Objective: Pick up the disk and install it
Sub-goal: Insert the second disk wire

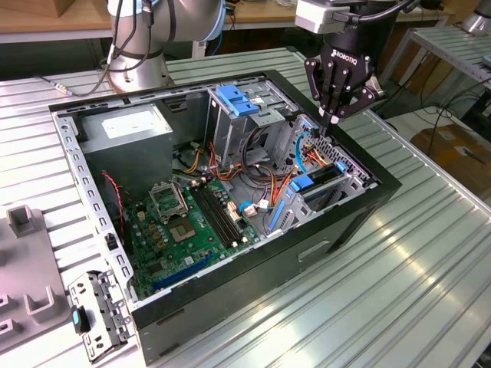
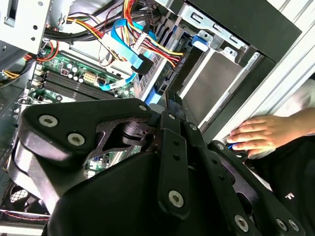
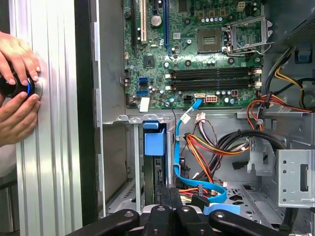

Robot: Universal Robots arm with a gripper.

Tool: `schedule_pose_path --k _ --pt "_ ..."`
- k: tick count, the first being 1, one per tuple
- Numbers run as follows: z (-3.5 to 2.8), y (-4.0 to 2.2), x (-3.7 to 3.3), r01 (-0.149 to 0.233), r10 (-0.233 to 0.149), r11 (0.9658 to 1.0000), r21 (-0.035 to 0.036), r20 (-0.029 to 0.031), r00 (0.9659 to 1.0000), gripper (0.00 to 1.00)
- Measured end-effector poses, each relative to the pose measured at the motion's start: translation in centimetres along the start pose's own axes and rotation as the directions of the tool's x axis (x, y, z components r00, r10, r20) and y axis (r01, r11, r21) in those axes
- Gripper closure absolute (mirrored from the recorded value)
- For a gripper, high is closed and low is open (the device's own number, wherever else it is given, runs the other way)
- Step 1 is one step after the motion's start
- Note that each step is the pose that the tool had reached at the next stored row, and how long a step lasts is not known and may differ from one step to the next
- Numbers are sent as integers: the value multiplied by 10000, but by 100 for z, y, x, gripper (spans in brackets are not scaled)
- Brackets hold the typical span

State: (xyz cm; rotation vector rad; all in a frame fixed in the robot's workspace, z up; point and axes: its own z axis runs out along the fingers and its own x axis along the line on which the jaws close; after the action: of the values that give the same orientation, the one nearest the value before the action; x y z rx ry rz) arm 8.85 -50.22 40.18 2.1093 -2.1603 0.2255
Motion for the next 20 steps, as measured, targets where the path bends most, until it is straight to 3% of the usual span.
schedule_pose_path --k 6,7,8,11,12,15,16,17,20 --pt "5 0 -2 0 0 10000 1 2 10000 89" --pt "43 -46 -82 17 -19 9999 -132 -124 9999 89" --pt "53 -72 -184 1 -6 9994 -352 -132 9999 89" --pt "75 -137 -241 -78 69 9982 -595 -141 9999 89" --pt "87 -151 -264 -99 90 9979 -645 -144 9999 89" --pt "103 -168 -340 -145 134 9976 -672 -165 9998 89" --pt "99 -170 -359 -164 150 9976 -674 -209 9997 89" --pt "94 -171 -369 -176 160 9975 -681 -246 9996 89" --pt "76 -172 -372 -175 157 9974 -697 -261 9995 89"
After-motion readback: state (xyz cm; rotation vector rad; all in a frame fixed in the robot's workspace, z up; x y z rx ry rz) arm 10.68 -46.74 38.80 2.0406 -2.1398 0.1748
